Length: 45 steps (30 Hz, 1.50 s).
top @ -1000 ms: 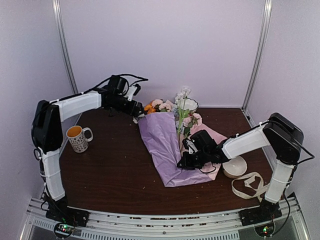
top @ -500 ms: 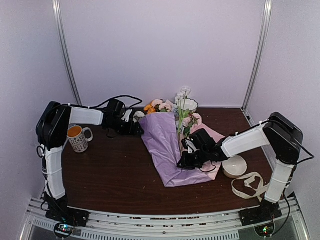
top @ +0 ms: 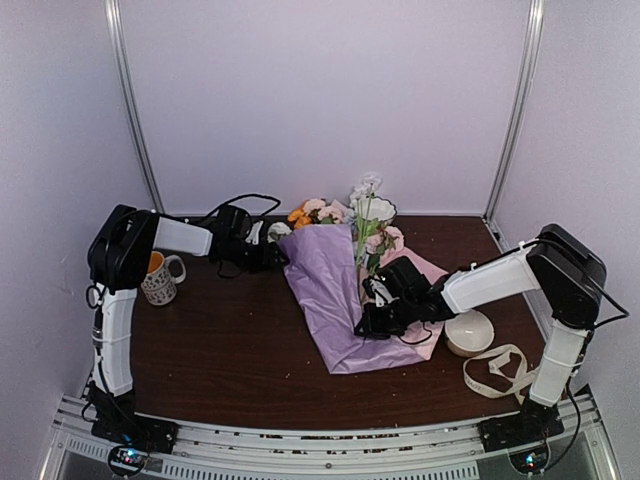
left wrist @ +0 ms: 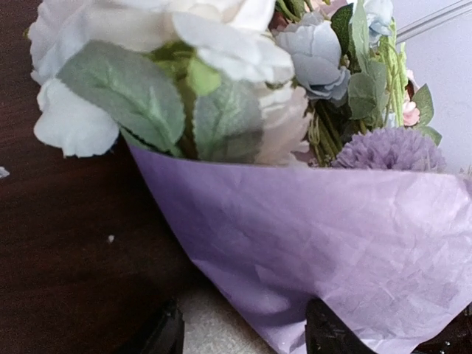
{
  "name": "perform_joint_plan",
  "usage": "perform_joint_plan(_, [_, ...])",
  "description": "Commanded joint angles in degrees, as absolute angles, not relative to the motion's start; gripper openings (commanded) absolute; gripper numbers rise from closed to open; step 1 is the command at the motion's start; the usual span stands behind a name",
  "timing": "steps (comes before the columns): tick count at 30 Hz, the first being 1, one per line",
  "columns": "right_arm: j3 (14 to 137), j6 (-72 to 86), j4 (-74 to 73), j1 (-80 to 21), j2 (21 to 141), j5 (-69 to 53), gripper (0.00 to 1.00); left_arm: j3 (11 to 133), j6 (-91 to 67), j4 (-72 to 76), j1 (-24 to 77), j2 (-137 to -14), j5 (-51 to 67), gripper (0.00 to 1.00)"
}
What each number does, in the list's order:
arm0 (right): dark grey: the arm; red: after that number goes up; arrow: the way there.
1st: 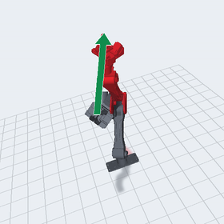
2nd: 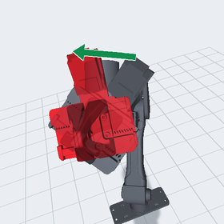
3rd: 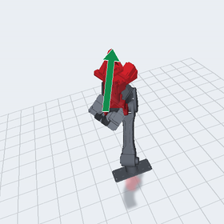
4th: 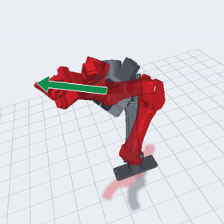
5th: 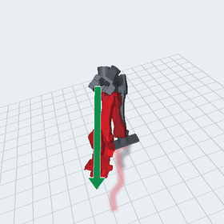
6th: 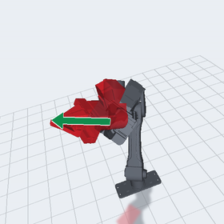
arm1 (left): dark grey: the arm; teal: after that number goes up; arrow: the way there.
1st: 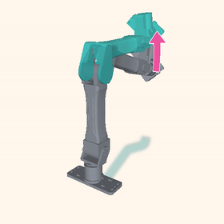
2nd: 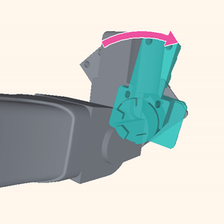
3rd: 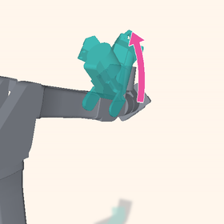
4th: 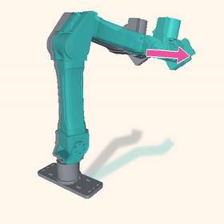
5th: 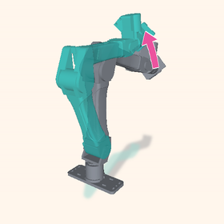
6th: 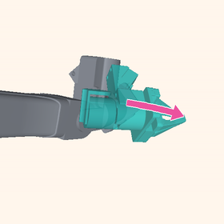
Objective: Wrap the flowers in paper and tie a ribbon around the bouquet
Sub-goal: Press the fold line on the 2/3-folded wrapping paper.
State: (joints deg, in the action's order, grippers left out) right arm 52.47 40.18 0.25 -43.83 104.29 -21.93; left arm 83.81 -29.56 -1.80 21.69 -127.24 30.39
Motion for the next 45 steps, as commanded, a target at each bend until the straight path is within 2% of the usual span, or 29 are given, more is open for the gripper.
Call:
perform_joint_plan(1, [53.56,38.86,-3.5,-43.51,105.38,-21.03,0.0,84.66,-32.29,3.88,21.59,-128.69,34.4,0.58])
perform_joint_plan(4, [53.74,38.86,-3.57,-43.51,105.38,-21.02,0.0,85.31,-33.67,4.85,21.55,-129.64,35.54,0.55])
perform_joint_plan(6, [53.79,38.85,-3.52,-43.53,105.25,-21.0,0.0,85.25,-34.4,5.54,21.54,-129.89,35.91,0.47])
perform_joint_plan(8, [53.75,38.9,-3.66,-43.53,105.21,-20.92,0.0,85.25,-34.37,5.68,21.58,-129.98,36.1,0.34])
perform_joint_plan(12, [53.87,38.86,-3.97,-43.52,104.59,-20.92,0.0,85.17,-34.58,6.14,21.45,-129.9,36.21,0.01])
perform_joint_plan(20, [53.66,37.63,-6.98,-43.51,101.56,-20.42,0.0,84.35,-35.41,7.05,20.23,-129.4,33.9,0.0])
perform_joint_plan(29, [55.07,37.18,-7.75,-43.42,101.4,-20.49,0.0,85.28,-25.86,-3.3,21.41,-125.88,27.75,0.0])
perform_joint_plan(33, [54.91,37.61,-7.08,-43.46,101.78,-20.71,0.0,76.7,-13.67,-4.44,27.3,-115.2,26.29,0.0])
perform_joint_plan(37, [54.73,37.99,-6.36,-43.34,102.23,-21.35,0.0,71.82,1.69,-12.58,37.79,-109.23,24.69,0.0])
perform_joint_plan(41, [54.7,37.89,-5.93,-43.33,102.72,-21.55,0.0,70.83,10.0,-18.03,46.03,-108.56,24.04,0.0])
perform_joint_plan(45, [54.5,38.1,-4.89,-43.33,102.92,-21.53,0.0,74.98,12.85,-24.66,47.06,-113.14,23.0,0.0])
